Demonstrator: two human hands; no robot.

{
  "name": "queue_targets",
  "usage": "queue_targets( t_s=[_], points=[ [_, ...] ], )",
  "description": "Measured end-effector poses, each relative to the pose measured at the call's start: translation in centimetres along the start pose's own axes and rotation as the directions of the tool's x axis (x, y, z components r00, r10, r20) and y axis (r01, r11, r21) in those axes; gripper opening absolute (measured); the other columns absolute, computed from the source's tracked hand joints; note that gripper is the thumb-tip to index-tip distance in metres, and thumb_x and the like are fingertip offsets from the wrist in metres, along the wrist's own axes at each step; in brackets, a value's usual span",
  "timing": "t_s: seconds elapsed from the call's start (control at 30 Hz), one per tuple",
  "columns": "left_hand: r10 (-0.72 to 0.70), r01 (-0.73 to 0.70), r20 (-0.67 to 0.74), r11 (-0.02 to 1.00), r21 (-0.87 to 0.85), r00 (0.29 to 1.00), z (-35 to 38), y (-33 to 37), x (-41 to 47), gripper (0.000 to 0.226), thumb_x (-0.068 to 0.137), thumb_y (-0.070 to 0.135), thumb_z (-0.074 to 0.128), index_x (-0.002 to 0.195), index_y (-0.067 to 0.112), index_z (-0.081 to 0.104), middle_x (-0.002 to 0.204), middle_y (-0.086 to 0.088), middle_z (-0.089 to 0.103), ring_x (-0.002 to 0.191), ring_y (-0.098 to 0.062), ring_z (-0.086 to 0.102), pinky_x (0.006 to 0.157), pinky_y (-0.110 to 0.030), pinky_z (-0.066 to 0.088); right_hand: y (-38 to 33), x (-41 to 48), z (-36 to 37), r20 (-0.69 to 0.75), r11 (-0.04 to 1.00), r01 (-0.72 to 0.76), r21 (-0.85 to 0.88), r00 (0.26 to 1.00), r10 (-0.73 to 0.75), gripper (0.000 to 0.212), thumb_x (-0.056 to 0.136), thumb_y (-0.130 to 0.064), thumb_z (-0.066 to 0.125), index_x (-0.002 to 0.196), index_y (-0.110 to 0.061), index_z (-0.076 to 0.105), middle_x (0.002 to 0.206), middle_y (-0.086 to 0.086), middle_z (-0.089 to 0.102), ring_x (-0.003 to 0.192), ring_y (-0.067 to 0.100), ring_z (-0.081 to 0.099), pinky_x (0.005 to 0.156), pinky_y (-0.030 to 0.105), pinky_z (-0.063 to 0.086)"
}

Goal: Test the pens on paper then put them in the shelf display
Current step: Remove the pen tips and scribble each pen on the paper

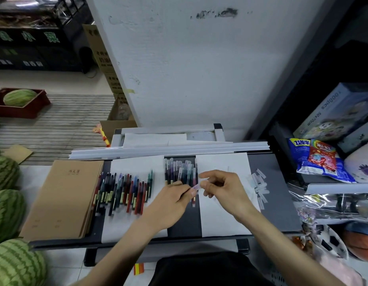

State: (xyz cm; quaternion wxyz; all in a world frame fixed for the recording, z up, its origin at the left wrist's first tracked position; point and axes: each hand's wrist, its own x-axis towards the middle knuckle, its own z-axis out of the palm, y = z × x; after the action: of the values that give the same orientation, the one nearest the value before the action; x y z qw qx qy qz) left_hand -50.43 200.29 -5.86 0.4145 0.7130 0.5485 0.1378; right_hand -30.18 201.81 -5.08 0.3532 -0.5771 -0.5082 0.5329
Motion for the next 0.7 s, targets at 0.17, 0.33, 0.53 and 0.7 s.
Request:
queue_targets(
  t_s=[0.17,0.33,0.53,0.7],
  points=[
    [-0.237,0.229,-0.097,0.97,-0.087,0.967,1.4,-3.5,3.5,0.043,0.111,0.022,0.05,0.071,0.008,0.058,0.073,-0.003,0.052,0.065,-0.011,0.052,0.061,-0.024,0.039,5.8,0.7,-0.9,-0.119,0.954,-0.145,-0.262,0.986,0.117,0.012,0.097,-0.024,0.069,0.108,-0.025,0.076,0.092,-0.011,0.076,0.076,0.009,0.073,0.078,0.028,0.056],
    [-0.333,0.345,-0.275,0.939,-0.006,0.902,0.6,-5.9,7.3,0.047,0.104,0.019,0.061,0.059,0.017,0.048,0.055,-0.001,0.053,0.056,-0.018,0.053,0.062,-0.028,0.043,9.7,0.6,-4.8,-0.238,0.663,-0.25,-0.705,0.965,0.112,0.028,0.098,-0.027,0.057,0.122,-0.021,0.069,0.116,-0.005,0.071,0.099,0.018,0.067,0.082,0.033,0.055],
    [-0.364,0.401,-0.338,0.915,0.044,0.868,0.8,-7.7,9.3,0.016,0.096,0.022,0.074,0.092,0.01,0.063,0.091,-0.018,0.075,0.086,-0.034,0.071,0.083,-0.039,0.058,11.3,1.2,-6.6,-0.292,0.604,-0.33,-0.726,0.942,0.165,0.027,0.098,-0.027,0.056,0.12,-0.016,0.067,0.107,0.0,0.073,0.088,0.019,0.064,0.075,0.032,0.056],
    [-0.399,0.426,-0.343,0.904,0.006,0.85,1.7,-8.4,9.5,0.031,0.095,0.024,0.078,0.117,0.007,0.066,0.09,-0.005,0.065,0.081,-0.024,0.061,0.075,-0.029,0.046,10.6,2.9,-5.4,-0.24,0.567,-0.278,-0.775,0.96,0.143,0.032,0.098,-0.022,0.055,0.126,-0.011,0.064,0.113,0.007,0.073,0.1,0.027,0.07,0.084,0.037,0.059]
  ],
)
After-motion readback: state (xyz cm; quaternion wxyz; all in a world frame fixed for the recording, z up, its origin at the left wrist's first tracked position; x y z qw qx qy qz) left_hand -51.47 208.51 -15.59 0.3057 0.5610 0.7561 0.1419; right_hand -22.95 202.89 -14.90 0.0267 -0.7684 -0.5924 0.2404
